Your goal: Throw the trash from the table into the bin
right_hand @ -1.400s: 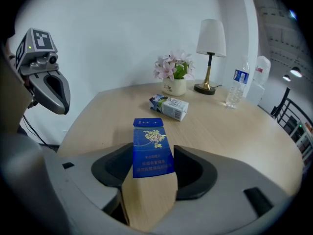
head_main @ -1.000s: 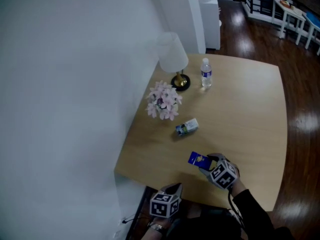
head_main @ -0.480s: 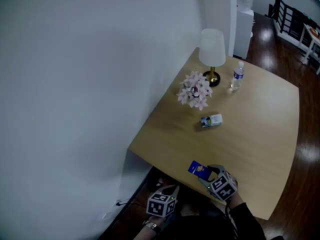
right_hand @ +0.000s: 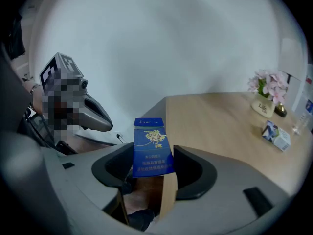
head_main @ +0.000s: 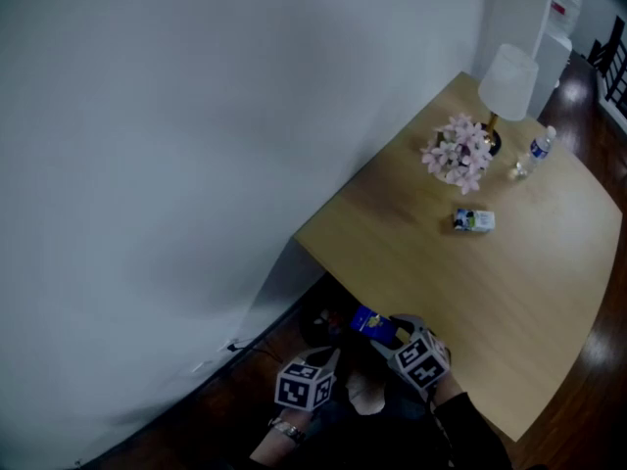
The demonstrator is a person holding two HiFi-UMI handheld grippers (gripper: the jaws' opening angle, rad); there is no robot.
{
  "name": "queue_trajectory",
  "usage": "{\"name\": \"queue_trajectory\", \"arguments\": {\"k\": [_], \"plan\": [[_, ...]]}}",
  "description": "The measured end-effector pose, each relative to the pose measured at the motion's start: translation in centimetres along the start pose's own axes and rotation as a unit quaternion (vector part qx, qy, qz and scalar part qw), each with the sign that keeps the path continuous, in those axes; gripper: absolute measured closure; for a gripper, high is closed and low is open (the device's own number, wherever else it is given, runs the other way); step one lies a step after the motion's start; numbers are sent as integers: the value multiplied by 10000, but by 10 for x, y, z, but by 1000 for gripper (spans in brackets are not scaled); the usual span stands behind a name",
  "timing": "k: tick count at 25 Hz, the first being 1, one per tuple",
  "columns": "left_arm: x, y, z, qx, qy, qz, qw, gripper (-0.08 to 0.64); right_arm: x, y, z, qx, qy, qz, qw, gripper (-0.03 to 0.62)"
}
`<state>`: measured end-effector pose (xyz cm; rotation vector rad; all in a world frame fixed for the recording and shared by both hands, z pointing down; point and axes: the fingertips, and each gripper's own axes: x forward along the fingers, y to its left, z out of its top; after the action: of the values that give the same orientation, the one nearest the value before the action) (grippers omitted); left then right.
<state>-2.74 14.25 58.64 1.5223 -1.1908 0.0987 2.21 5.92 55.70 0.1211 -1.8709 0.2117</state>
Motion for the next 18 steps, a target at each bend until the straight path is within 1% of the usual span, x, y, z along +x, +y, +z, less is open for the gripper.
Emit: {"name": "queue_trajectory", "arguments": {"k": [4, 7, 11, 15, 18], "plan": [[-14, 41, -23, -377, -52, 211, 9991, 557, 39, 33, 9, -244, 202, 292, 9991, 327], [-19, 67, -39, -602, -69, 307, 9977, 557, 66, 50, 9, -344, 357, 352, 9982, 327], [-17, 91, -56, -718, -26, 395, 9966, 557, 101, 61, 6, -355, 546, 398, 9971, 327], [0, 114, -76, -651, -58, 401, 9971, 557, 145, 63, -22, -93, 882, 367, 9954, 327], [25, 136, -101, -734, 54, 428, 9964, 555, 182, 63, -47, -22, 1133, 331, 9930, 327]]}}
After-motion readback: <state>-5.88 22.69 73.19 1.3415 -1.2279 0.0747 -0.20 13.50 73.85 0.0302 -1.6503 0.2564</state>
